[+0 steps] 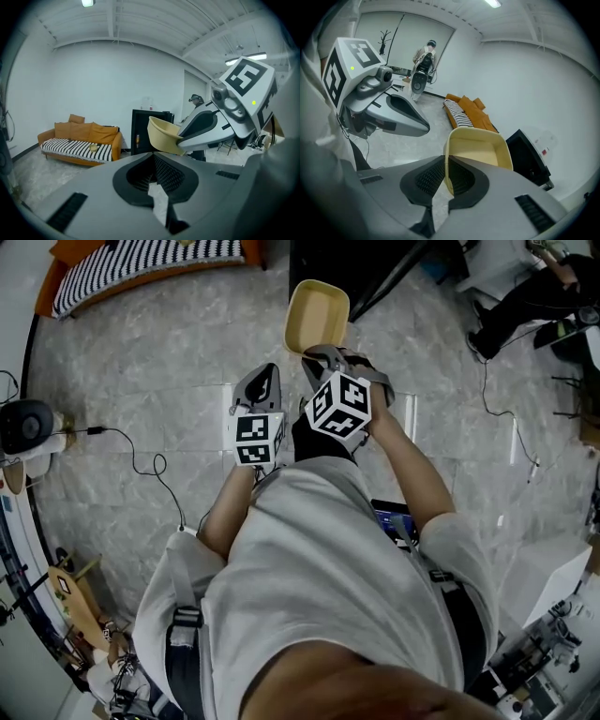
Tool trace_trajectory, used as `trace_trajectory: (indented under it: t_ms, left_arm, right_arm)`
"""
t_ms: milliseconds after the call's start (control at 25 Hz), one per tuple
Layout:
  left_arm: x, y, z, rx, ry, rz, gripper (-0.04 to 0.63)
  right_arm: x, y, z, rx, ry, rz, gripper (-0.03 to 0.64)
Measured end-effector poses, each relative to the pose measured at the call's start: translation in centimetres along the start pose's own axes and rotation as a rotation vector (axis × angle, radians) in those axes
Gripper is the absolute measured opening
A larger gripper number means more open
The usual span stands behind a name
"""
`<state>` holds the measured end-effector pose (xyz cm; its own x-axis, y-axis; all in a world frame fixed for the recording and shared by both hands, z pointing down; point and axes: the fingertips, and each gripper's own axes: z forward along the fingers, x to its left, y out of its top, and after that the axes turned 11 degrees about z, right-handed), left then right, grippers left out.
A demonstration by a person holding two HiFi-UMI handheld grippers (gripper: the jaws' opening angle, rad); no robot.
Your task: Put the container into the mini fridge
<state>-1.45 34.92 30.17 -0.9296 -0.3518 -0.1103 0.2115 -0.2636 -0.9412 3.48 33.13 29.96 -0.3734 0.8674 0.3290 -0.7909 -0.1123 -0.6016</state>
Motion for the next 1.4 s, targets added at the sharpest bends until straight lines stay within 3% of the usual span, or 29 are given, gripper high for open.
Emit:
trace_trajectory:
  t_ms: [280,520,1120,1400]
  left_arm:
    - [1.6,1.6,8.3,0.061,-0.04,0.026,0.012]
    - [1.2,2.9,14.1,0.102,-0.061,0.043,0.012]
    - [4.3,4.3,21.4,0.13,-0.047,0.039,0.012]
    - [7.5,4.2,25.1,0.126,-0.078,0.039,0.012]
  right_arm:
    - [-8.1,-0.6,3.6,-0.014,0.008,0.051,0.051]
    - [-12.3,-2.2,5.5,-0.026,0.049,0.092,0.051]
    - [-17.9,-2.3,10.1,-0.025,0.098,0.151,0.051]
    - [-19.8,-0.9,13.1,0.006,0.106,0.153,0.051]
